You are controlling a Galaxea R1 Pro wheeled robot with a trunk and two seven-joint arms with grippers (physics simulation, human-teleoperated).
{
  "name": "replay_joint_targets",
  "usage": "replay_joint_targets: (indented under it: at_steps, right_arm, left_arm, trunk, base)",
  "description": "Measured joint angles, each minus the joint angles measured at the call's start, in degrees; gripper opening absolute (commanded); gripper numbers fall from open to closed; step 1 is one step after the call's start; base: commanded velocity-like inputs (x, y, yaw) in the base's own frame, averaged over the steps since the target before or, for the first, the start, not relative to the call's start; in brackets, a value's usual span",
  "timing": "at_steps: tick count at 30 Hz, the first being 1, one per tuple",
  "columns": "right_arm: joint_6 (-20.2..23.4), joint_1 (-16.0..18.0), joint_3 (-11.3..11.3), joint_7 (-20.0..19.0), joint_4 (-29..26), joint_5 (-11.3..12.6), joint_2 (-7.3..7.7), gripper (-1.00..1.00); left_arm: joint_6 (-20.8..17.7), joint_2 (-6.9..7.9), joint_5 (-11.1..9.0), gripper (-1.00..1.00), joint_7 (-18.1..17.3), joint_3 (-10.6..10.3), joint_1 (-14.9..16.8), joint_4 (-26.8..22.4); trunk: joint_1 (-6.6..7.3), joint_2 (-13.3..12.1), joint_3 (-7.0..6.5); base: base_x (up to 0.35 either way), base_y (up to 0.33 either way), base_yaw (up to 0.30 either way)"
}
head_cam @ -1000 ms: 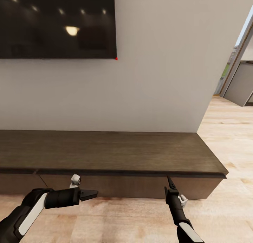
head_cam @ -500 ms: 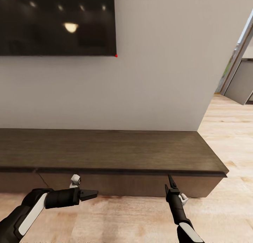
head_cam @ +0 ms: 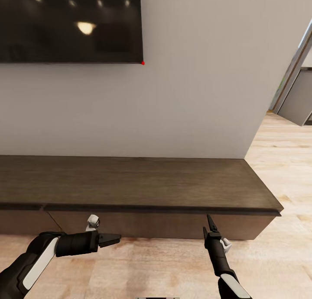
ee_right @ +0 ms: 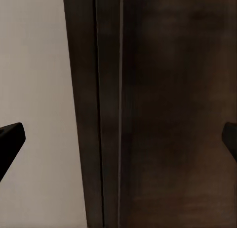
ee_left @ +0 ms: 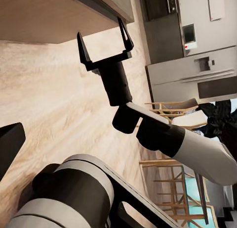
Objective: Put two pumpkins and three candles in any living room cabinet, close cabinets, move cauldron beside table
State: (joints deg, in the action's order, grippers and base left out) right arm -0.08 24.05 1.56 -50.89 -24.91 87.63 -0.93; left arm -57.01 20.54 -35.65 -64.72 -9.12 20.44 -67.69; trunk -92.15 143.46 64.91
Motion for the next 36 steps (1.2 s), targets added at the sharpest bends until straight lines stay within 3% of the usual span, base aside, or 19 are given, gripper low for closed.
replay_joint_targets:
  at_steps: [13, 36]
  right_arm:
    - [0.00, 0.00, -0.04, -0.17, 3.65, -0.08, 0.08, 1.00]
    - [0.00, 0.00, -0.04, -0.18, 3.85, -0.09, 0.08, 1.00]
  left_arm:
    - [0.00, 0.05, 0.00, 1.00, 0.00, 0.07, -0.02, 0.00]
    - [-0.01, 0.07, -0.13, 1.00, -0.03, 0.16, 0.00, 0.17]
  trunk:
    - [0.01, 0.00, 0.00]
    - [0.05, -0.02, -0.44]
  base:
    - [0.075, 0.000, 0.000]
    - [0.041, 0.011, 0.000]
